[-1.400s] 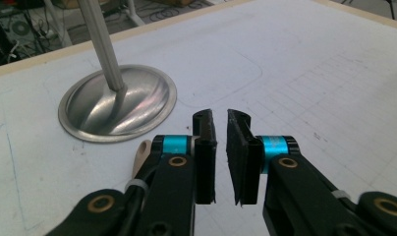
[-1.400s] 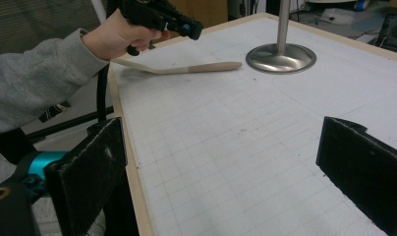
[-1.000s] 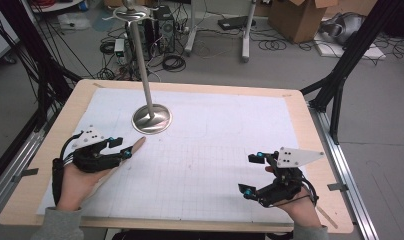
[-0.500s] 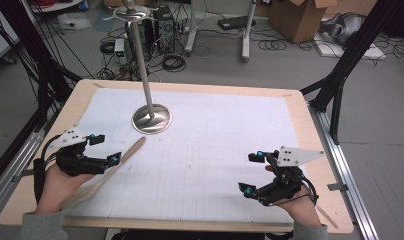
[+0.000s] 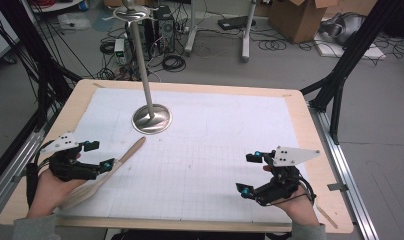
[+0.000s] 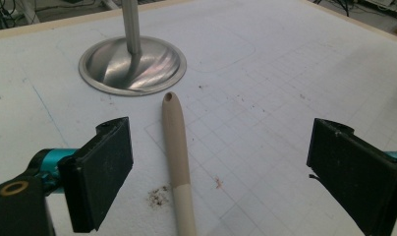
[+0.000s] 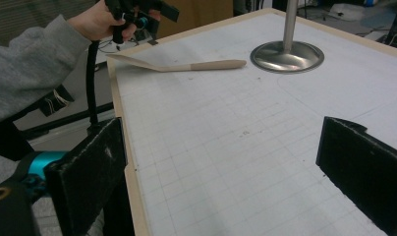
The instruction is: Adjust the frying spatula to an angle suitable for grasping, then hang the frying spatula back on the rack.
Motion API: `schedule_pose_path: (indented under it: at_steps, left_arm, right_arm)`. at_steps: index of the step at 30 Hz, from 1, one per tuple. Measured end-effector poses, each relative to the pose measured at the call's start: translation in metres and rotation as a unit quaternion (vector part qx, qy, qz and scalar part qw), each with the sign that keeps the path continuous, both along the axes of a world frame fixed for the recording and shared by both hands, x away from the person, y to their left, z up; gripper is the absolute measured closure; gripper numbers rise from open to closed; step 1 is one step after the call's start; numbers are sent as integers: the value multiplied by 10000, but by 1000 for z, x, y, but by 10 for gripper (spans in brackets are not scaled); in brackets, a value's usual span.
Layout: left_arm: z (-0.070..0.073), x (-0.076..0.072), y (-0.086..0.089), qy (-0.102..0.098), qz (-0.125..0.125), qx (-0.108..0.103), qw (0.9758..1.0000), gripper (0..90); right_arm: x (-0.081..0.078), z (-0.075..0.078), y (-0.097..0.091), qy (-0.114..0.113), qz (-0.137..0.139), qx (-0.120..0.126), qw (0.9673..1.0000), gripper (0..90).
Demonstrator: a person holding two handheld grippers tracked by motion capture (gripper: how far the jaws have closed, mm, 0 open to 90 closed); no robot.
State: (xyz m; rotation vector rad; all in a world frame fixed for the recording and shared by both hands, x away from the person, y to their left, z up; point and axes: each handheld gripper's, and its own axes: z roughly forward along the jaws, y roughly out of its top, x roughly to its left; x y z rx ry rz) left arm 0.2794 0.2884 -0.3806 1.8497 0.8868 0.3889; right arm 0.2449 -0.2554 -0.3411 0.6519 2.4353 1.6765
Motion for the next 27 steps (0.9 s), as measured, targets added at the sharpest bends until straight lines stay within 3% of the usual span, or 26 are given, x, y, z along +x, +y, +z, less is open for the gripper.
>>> schedule_pose_path:
  at_steps: [4,13,24,27]
  left_arm:
    - [-2,0,1,5,19,45,10000,107]
    - [-6,0,12,34,153,-63,9999,108]
    - [-10,1,10,10,276,34,9996,108]
    - [-12,2,11,77,270,-22,9996,103]
  right_arm:
    - [0,1,-2,6,-32,21,10000,40]
    - [0,0,-1,12,-22,3,10000,40]
    - [0,0,-2,13,-28,-2,10000,40]
    - [0,0,-2,0,-30,5,10000,40]
